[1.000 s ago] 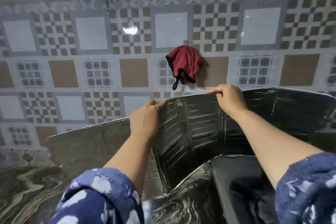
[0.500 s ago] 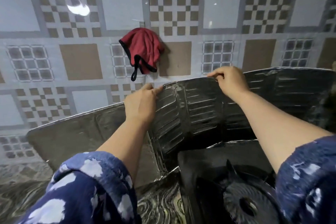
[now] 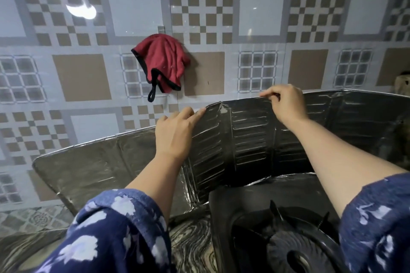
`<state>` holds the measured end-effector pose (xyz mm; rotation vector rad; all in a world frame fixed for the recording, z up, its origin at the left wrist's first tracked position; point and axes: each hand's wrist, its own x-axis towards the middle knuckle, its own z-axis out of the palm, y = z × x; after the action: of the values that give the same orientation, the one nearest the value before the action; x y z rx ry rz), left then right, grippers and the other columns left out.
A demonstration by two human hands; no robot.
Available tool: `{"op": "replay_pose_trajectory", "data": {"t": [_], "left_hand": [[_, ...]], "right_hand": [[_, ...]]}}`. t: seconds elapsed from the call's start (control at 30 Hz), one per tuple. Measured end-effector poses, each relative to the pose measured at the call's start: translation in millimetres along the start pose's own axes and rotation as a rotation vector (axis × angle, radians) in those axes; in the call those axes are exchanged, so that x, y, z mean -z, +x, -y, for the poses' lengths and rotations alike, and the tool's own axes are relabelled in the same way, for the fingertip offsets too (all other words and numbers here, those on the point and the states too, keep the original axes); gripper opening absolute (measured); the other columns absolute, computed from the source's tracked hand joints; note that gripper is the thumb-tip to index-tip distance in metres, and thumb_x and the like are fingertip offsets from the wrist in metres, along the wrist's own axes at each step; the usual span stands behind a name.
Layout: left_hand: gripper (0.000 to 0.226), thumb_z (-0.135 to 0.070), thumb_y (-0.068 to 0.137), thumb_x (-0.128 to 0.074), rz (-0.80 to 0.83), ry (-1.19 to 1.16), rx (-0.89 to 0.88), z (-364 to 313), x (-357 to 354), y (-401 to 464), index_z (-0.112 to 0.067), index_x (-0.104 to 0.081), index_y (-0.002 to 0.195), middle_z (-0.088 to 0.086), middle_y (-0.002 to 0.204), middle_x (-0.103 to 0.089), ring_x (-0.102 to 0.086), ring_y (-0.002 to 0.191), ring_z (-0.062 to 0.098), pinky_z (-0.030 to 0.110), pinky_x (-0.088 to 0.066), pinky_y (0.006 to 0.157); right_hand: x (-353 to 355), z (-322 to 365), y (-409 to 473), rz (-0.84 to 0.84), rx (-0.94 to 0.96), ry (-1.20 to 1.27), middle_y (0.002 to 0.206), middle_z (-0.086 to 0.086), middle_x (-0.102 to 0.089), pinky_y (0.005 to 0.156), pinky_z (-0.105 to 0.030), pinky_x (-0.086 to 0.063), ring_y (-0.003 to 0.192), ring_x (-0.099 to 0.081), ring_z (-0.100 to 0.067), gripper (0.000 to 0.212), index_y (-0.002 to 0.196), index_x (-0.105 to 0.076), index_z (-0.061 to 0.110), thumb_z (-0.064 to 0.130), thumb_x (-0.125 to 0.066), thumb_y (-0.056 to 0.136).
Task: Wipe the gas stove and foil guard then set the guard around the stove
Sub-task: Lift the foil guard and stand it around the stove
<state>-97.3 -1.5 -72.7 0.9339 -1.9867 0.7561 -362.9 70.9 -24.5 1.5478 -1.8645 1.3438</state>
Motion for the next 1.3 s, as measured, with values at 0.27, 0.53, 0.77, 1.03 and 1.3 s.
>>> {"op": "replay_pose_trajectory", "data": {"t": [0.27, 0.53, 0.77, 1.03, 1.3], "left_hand": [[0.069, 0.0, 0.065, -0.075, 0.059, -0.022, -0.01, -14.5, -22.6, -26.8, -0.033, -0.062, 0.125, -0.005, 0.078, -0.061, -0.058, 0.056, 0.021, 0.029, -0.032, 0.051], [0.046, -0.021, 0.094, -0.051, 0.23, -0.104, 0.111, -28.0, -39.4, -14.4, -0.043, -0.048, 0.134, -0.005, 0.095, -0.058, -0.062, 0.079, 0.023, 0.031, -0.03, 0.065], [0.042, -0.026, 0.098, -0.044, 0.265, -0.127, 0.116, -32.5, -50.1, -4.5, -0.045, -0.046, 0.135, -0.006, 0.102, -0.058, -0.063, 0.085, 0.021, 0.03, -0.028, 0.065], [0.052, -0.027, 0.089, -0.059, 0.388, -0.215, 0.118, -24.8, -55.5, 2.8, -0.048, -0.046, 0.134, -0.01, 0.11, -0.06, -0.062, 0.096, 0.02, 0.029, -0.032, 0.069], [0.057, -0.023, 0.091, -0.058, 0.451, -0.158, 0.097, -26.9, -59.7, 13.7, -0.049, -0.04, 0.137, -0.008, 0.109, -0.059, -0.063, 0.097, 0.024, 0.03, -0.04, 0.06]], "right_hand": [[-11.9, -23.5, -24.7, 0.103, -0.087, 0.009, 0.105, -0.005, -0.073, 0.099, -0.033, -0.046, 0.103, -0.063, -0.023, 0.026, 0.093, -0.075, 0.018, 0.001, -0.056, 0.09], [-29.8, -44.2, -34.0, 0.121, -0.137, 0.002, 0.108, -0.006, -0.072, 0.098, -0.039, -0.049, 0.107, -0.062, -0.026, 0.028, 0.094, -0.076, 0.018, -0.001, -0.056, 0.089], [-38.5, -58.9, -29.2, 0.14, -0.161, -0.039, 0.108, -0.003, -0.072, 0.095, -0.043, -0.049, 0.105, -0.061, -0.025, 0.028, 0.094, -0.075, 0.024, 0.004, -0.056, 0.09], [-47.0, -62.9, -33.2, 0.161, -0.169, -0.078, 0.107, 0.005, -0.072, 0.099, -0.036, -0.033, 0.108, -0.058, -0.022, 0.018, 0.101, -0.072, 0.031, 0.022, -0.066, 0.086], [-44.7, -65.4, -12.5, 0.241, -0.208, 0.008, 0.115, -0.003, -0.07, 0.099, -0.045, -0.047, 0.098, -0.063, -0.023, 0.016, 0.093, -0.074, 0.024, 0.012, -0.067, 0.085]]}}
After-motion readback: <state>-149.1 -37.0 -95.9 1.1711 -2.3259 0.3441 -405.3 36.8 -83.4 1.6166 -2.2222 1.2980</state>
